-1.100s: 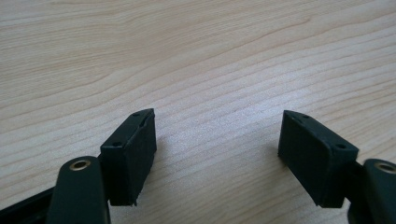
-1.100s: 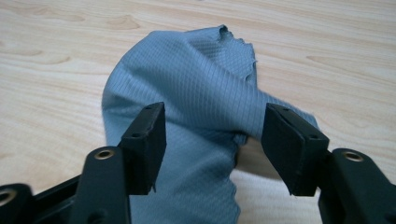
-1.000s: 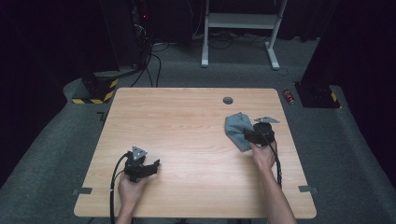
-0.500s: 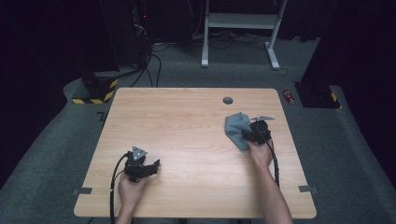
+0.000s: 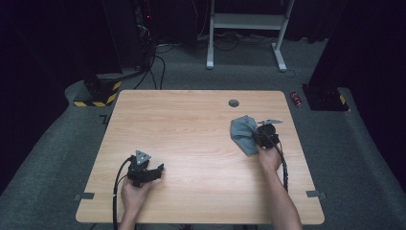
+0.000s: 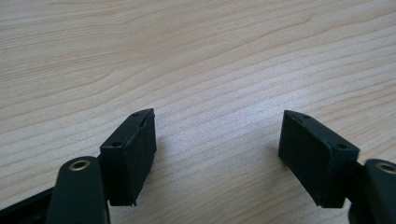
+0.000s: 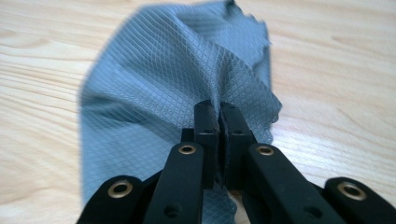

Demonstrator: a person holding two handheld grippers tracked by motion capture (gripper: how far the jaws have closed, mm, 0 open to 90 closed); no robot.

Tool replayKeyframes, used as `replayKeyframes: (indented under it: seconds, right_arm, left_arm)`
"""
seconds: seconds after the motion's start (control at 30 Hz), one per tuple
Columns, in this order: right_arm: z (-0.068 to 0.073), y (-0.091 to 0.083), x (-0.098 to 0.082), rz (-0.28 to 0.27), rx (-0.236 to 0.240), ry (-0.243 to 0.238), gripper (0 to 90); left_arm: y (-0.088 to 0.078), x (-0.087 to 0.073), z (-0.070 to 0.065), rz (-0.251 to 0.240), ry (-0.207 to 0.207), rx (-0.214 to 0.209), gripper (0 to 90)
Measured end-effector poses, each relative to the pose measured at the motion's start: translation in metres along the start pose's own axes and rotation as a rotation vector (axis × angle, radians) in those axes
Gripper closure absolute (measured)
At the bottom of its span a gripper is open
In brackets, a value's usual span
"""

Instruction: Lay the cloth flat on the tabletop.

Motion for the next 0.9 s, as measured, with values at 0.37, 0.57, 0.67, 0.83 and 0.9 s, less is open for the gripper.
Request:
replayKeyframes:
  seconds: [0.37,0.57,0.67,0.83,0.9]
  right_arm:
    - [0.024,-0.029,0.027,-0.104,0.106,-0.027,87.7]
    - [0.034,-0.045,0.04,-0.156,0.153,-0.022,87.8]
    - [0.038,-0.053,0.044,-0.175,0.173,-0.015,87.8]
    - [0.042,-0.065,0.05,-0.203,0.192,-0.02,87.8]
    - [0.043,-0.067,0.051,-0.207,0.199,-0.019,87.9]
  left_arm:
    - [0.0,0.0,0.0,0.001,-0.001,-0.001,27.7]
    - [0.0,0.0,0.0,0.001,0.0,-0.001,27.8]
    - [0.0,0.0,0.0,0.0,-0.001,-0.001,27.7]
    - [0.0,0.0,0.0,-0.001,-0.001,-0.001,27.7]
    - [0.0,0.0,0.0,-0.001,-0.002,-0.001,27.7]
Point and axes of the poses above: each handheld gripper's, and its own axes: y roughly forward along the jaws, x roughly out of its top, z roughly to its left, the point moved 10 cm from there along y, roughly forward along the jaws, and after that the axes turned 14 degrees about -z, right-handed, at the moved point
